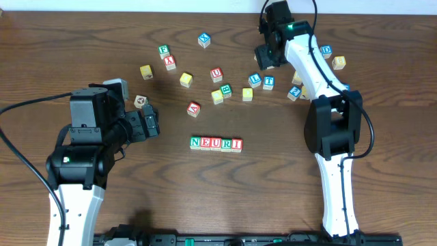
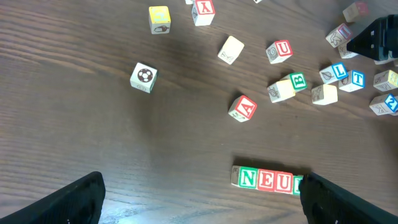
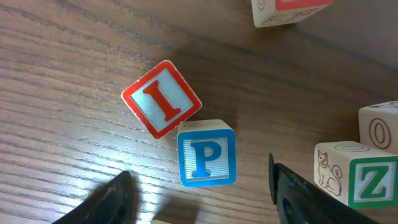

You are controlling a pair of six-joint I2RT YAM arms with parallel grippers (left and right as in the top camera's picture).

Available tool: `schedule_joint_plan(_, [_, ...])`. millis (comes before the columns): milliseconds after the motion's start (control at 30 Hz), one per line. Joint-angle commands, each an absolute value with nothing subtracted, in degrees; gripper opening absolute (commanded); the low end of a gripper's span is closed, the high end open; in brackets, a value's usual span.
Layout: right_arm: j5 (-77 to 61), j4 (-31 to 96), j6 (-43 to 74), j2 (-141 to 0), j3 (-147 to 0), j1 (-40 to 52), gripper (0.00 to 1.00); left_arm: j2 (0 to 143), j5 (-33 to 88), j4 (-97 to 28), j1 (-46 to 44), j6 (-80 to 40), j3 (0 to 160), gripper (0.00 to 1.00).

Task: Spell out NEURIPS
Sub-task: 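Lower the right gripper onto the blue P block and close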

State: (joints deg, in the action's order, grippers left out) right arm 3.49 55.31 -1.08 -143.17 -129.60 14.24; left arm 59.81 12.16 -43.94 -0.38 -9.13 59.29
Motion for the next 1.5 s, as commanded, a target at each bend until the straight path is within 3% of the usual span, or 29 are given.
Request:
schedule_joint_plan(0, [4.38,54.98,-0.27,-143.59,-130.37,13.67,0.65,59.86,12.86,-44.12,-0.05,-8.60,60.88,0.98])
schedule_joint_plan(1167, [4.34,49.56,0.19,-143.61,-124.03,13.50,0.60,59.86,12.86,-44.12,-0.05,-8.60,60.88,0.98])
schedule_joint_plan(1467, [4.34,48.53,0.38,-143.61,-123.94,13.47,0.52,59.86,12.86,-44.12,-0.05,-8.60,60.88,0.98])
